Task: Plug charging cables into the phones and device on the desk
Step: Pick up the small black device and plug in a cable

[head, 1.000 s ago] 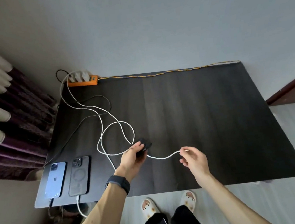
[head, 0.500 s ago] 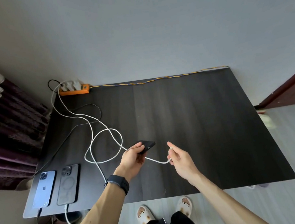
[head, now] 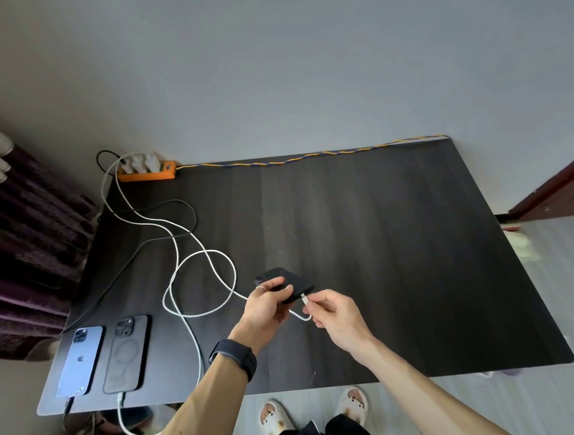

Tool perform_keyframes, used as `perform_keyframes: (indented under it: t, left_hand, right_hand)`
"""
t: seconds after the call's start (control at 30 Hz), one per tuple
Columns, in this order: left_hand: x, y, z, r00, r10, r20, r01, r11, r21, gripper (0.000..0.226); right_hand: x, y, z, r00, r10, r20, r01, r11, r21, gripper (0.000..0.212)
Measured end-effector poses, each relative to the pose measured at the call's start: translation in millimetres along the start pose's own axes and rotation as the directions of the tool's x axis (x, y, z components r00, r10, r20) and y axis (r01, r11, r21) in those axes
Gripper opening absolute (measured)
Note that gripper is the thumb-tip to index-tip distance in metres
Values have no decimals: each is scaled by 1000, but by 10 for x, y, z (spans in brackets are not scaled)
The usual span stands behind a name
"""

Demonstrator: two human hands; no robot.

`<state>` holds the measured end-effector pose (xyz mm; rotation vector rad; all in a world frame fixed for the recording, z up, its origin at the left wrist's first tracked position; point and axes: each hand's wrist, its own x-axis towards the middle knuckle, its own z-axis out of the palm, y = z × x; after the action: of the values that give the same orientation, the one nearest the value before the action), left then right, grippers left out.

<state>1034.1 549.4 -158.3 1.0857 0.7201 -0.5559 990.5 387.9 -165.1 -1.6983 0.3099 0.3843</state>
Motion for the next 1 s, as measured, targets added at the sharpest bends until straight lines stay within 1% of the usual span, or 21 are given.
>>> perform_keyframes:
  t: [0.1, 0.27, 0.37, 0.43, 0.53, 0.7, 0.83, 1.0]
  left_hand:
    - [-14, -32, 4, 1000, 6, 1, -6, 1000, -6, 39]
    - [-13, -42, -26, 1000, 31, 1, -31, 1000, 0, 36]
    - [-17, -34, -44, 999, 41, -8, -41, 999, 15, 36]
    - [-23, -45, -45, 998, 59, -11, -59, 997, 50, 36]
    - [-15, -66, -63, 996, 93, -18, -90, 988, 124, 37]
    - [13, -109, -55, 990, 130, -49, -112, 956, 271, 34]
    - [54, -163, -33, 987, 140, -74, -116, 958, 261, 36]
    - [46, -208, 15, 981, 167, -97, -131, 944, 302, 33]
  right_hand:
    - [-17, -45, -1, 1000, 4, -12, -4, 1000, -4, 12]
    - [-29, -71, 14, 999, 28, -27, -29, 999, -40, 20]
    - [-28, -86, 38, 998, 58, -27, -59, 998, -27, 19]
    - [-31, -86, 42, 996, 87, -31, -87, 996, -31, 15]
    - [-5, -95, 54, 987, 156, -37, -156, 988, 10, 5]
    - [77, -143, 50, 963, 257, -79, -254, 966, 41, 19]
    - [112, -126, 45, 957, 277, -90, -270, 959, 79, 21]
    - [125, -93, 48, 948, 298, -109, -287, 952, 106, 19]
